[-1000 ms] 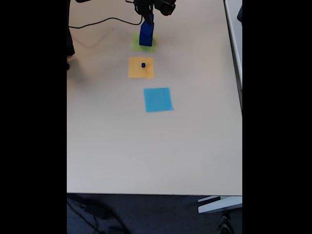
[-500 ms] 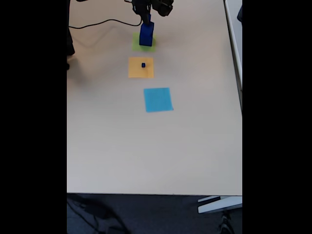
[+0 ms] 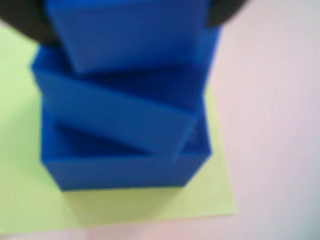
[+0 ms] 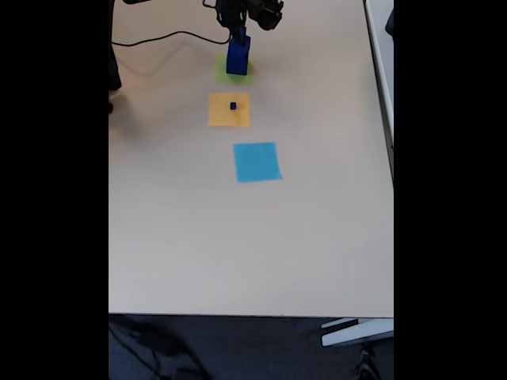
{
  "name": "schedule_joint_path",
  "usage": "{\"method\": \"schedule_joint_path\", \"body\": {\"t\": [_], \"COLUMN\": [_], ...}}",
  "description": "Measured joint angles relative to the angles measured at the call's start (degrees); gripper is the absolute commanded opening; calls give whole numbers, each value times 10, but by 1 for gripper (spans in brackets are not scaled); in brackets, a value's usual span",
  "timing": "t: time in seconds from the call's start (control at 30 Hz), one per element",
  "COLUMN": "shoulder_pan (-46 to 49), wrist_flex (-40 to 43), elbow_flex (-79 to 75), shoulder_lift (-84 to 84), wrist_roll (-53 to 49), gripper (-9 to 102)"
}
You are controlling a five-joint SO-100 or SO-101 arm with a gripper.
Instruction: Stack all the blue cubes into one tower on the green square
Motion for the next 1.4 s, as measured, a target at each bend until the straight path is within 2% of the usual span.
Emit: {"method": "schedule_joint_path", "body": {"t": [0.47,1.4], "shoulder_pan": [-2,-4], "wrist_flex": [-11,-15], "elbow_flex": [11,13], "shoulder_lift": [1,1], "wrist_roll": [-6,-1], "gripper": [3,14]}}
